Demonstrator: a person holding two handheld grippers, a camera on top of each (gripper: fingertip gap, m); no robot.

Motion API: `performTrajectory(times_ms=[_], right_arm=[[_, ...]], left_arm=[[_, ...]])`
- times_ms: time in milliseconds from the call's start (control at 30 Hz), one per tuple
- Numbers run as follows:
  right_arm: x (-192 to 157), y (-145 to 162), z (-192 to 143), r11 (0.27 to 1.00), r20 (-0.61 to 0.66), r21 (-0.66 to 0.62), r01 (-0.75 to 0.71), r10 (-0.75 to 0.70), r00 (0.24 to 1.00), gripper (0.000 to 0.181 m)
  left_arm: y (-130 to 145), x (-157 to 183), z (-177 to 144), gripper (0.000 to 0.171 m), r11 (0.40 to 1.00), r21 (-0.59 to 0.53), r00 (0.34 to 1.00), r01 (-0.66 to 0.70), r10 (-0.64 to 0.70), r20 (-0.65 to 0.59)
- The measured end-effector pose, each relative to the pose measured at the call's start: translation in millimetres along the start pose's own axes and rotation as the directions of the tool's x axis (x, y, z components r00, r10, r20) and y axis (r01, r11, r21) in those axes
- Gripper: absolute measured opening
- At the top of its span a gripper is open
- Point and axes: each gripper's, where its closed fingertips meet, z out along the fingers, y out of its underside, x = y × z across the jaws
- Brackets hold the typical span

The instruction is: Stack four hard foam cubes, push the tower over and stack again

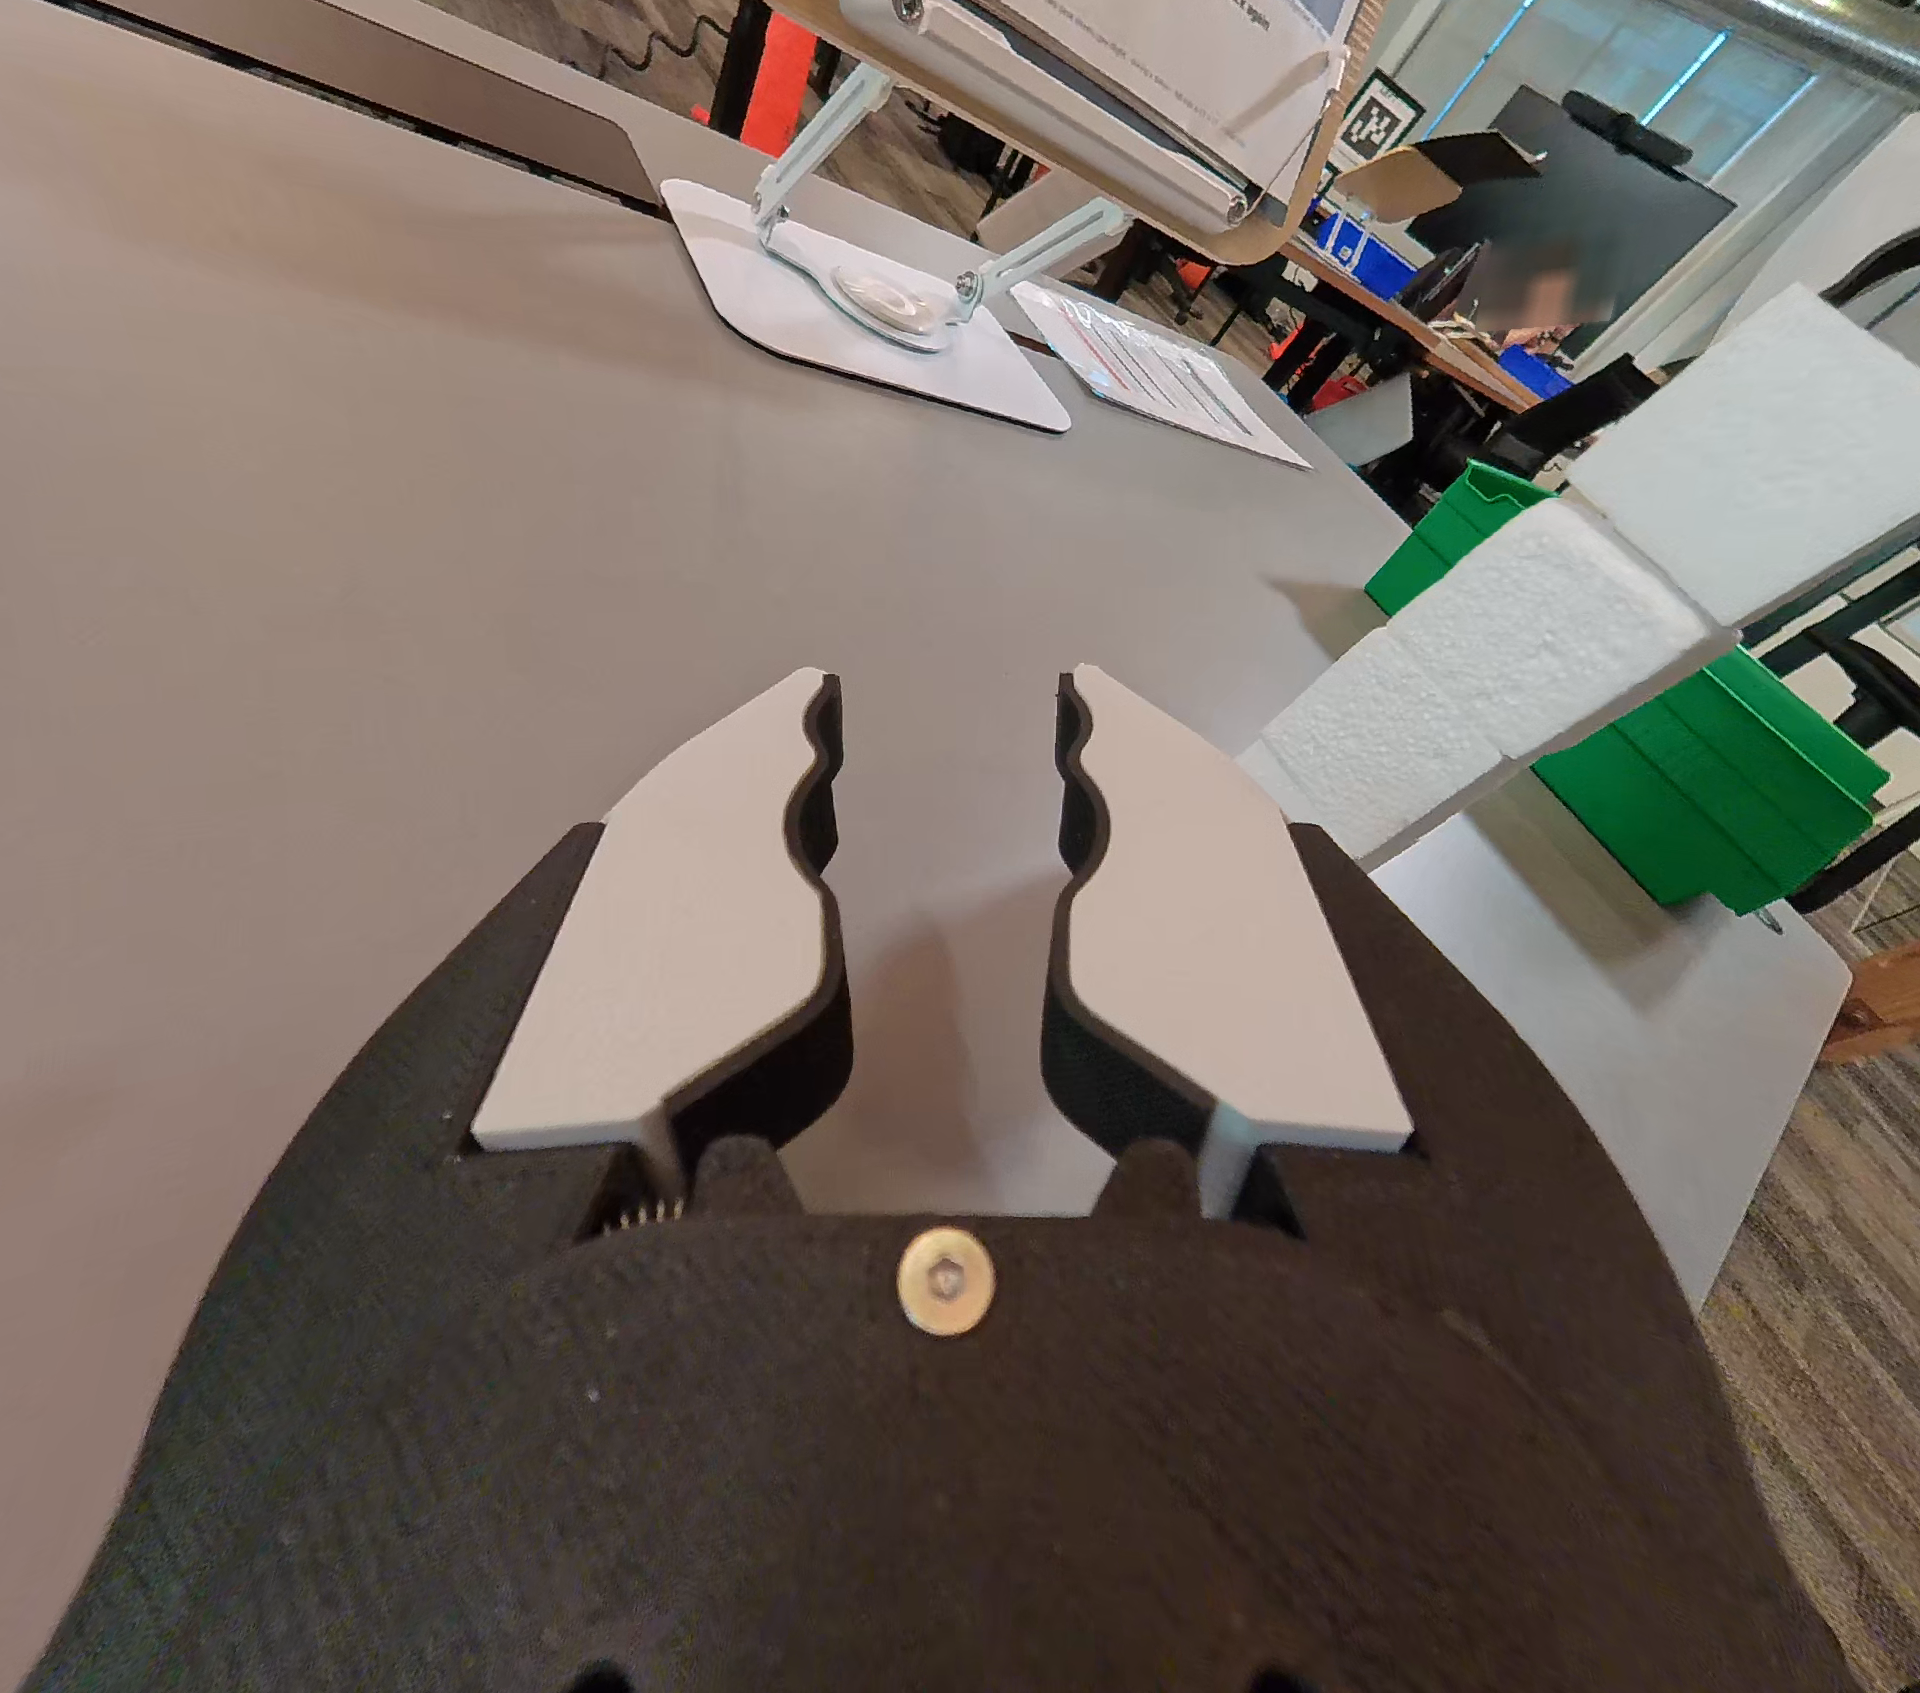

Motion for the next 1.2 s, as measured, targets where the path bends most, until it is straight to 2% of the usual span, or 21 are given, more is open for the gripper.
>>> performTrajectory(times_ms=[433, 567, 700, 767, 833, 900, 967, 1033, 1067, 1100, 1133, 1200], right_arm=[[-2, 2, 1, 1.0, 0.01, 0.012, -0.019, 0.019, 1.0, 0.056], [-2, 1, 2, 1.0, -0.005, 0.008, -0.024, 0.024, 1.0, 0.072], [-5, -9, -11, 0.995, -0.013, 0.092, -0.043, 0.045, 0.999, 0.077], [-6, -21, -28, 0.976, -0.059, 0.211, -0.059, 0.073, 0.996, 0.074], [2, -35, -53, 0.916, -0.193, 0.396, -0.069, 0.157, 0.969, 0.072], [7, -40, -85, 0.78, -0.302, 0.622, -0.069, 0.32, 0.898, 0.063], [1, -32, -111, 0.541, -0.285, 0.84, -0.037, 0.499, 0.818, 0.061], [-1, -4, -124, 0.29, -0.233, 0.956, 0.044, 0.66, 0.714, 0.053], [5, 18, -130, 0.17, -0.194, 0.98, 0.1, 0.75, 0.632, 0.027], [12, 40, -132, 0.104, -0.168, 0.984, 0.146, 0.816, 0.553, 0.001], [18, 59, -125, 0.113, -0.161, 0.985, 0.128, 0.859, 0.486, 0.0], [32, 93, -101, 0.203, -0.197, 0.979, 0.019, 0.921, 0.337, 0.0]], left_arm=[[0, 0, 0, 0.04, 1.0, -0.001, 1.0, 0.003, -0.003, 0.0], [2, 0, 1, 0.04, 1.0, -0.013, 1.0, 0.003, -0.003, -0.003], [2, 0, 2, 0.04, 1.0, -0.013, 1.0, 0.002, -0.002, -0.003], [1, 0, 2, 0.04, 1.0, -0.012, 1.0, 0.002, -0.002, -0.005], [0, 0, 2, 0.04, 1.0, -0.008, 1.0, 0.004, -0.004, -0.007], [-1, 1, 3, 0.04, 1.0, -0.006, 1.0, 0.006, -0.006, -0.013], [1, 2, 4, 0.04, 1.0, -0.012, 1.0, -0.006, 0.006, -0.013], [4, 4, 4, 0.04, 0.999, -0.025, 0.999, -0.036, 0.035, -0.014], [3, 4, 4, 0.04, 0.998, -0.026, 0.998, -0.056, 0.056, -0.01], [1, 5, 3, 0.04, 0.997, -0.019, 0.997, -0.077, 0.077, -0.004], [-1, 6, 1, 0.039, 0.994, -0.012, 0.994, -0.105, 0.105, 0.001], [-3, 2, -2, 0.038, 0.984, -0.007, 0.983, -0.176, 0.176, 0.042]])
